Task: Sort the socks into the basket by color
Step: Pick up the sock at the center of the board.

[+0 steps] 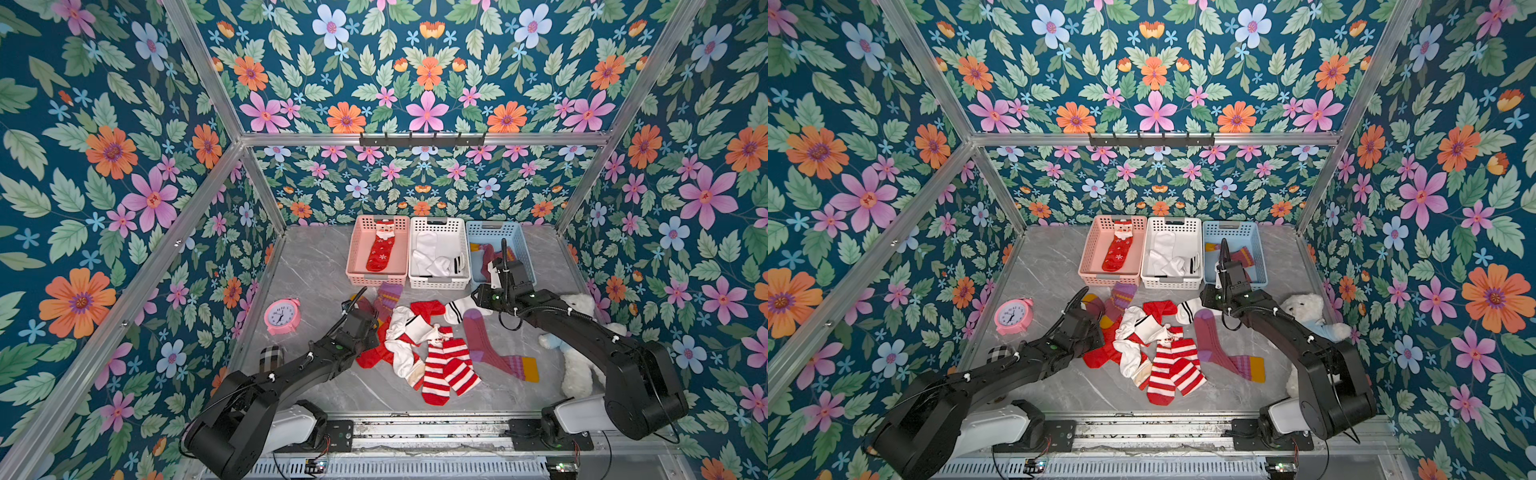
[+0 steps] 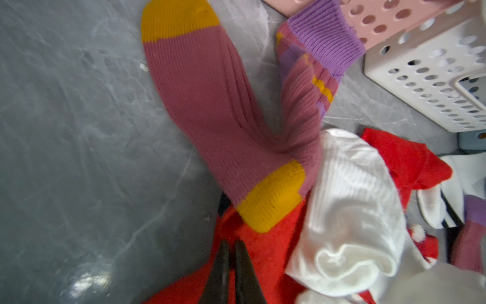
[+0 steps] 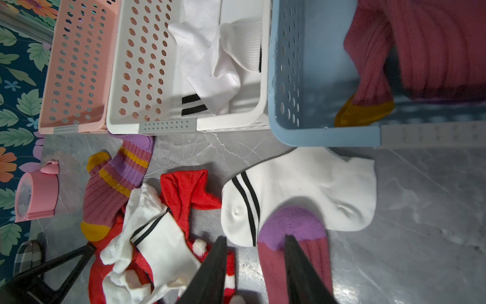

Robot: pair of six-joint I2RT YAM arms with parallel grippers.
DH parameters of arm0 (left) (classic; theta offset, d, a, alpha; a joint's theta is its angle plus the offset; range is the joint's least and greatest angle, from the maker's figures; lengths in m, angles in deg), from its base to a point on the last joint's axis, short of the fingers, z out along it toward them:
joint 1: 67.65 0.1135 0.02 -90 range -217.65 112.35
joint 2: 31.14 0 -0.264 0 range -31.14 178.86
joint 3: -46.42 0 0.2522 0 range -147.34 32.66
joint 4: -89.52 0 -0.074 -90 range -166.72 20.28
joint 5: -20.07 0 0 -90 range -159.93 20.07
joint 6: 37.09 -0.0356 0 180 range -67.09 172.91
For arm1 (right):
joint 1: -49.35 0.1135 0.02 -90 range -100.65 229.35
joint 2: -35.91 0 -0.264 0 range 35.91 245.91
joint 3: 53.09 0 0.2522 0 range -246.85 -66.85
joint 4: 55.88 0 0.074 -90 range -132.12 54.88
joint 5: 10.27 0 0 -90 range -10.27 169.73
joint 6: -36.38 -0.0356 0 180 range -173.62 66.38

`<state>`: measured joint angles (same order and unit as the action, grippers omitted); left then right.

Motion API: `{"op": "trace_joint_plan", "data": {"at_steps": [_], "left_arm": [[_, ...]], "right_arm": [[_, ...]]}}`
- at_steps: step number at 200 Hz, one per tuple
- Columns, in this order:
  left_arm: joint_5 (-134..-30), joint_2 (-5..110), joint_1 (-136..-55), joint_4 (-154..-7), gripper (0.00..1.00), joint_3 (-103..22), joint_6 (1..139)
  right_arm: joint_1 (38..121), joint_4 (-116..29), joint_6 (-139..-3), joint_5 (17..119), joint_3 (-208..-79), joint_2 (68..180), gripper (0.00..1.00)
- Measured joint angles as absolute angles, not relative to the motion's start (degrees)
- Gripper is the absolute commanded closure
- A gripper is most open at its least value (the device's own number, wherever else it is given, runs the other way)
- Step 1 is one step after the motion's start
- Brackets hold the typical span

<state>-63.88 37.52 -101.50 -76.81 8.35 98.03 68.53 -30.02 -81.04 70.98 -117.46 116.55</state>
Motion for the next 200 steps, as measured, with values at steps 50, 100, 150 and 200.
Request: {"op": "trace_joint_plan", "data": {"at_steps": [50, 100, 150, 200], "left_arm": [[-64.1, 34.51, -101.5, -75.83, 1.0, 7.69, 96.11], [-63.6, 27.51, -101.5, -71.18, 1.0, 5.26, 94.23], [-61.92, 17.83, -101.5, -65.75, 1.0, 1.83, 92.65], [-60.93, 13.61, -101.5, -63.35, 1.0, -2.04, 91.47]], "right_arm": [[68.6, -29.91, -81.06, 71.37, -116.59, 115.63, 0.61], [68.6, -29.89, -81.04, 71.9, -116.5, 114.3, 0.61], [68.64, -29.94, -81.04, 72.05, -116.06, 113.25, 0.61], [68.62, -29.94, -81.02, 72.4, -115.89, 112.83, 0.61]]}}
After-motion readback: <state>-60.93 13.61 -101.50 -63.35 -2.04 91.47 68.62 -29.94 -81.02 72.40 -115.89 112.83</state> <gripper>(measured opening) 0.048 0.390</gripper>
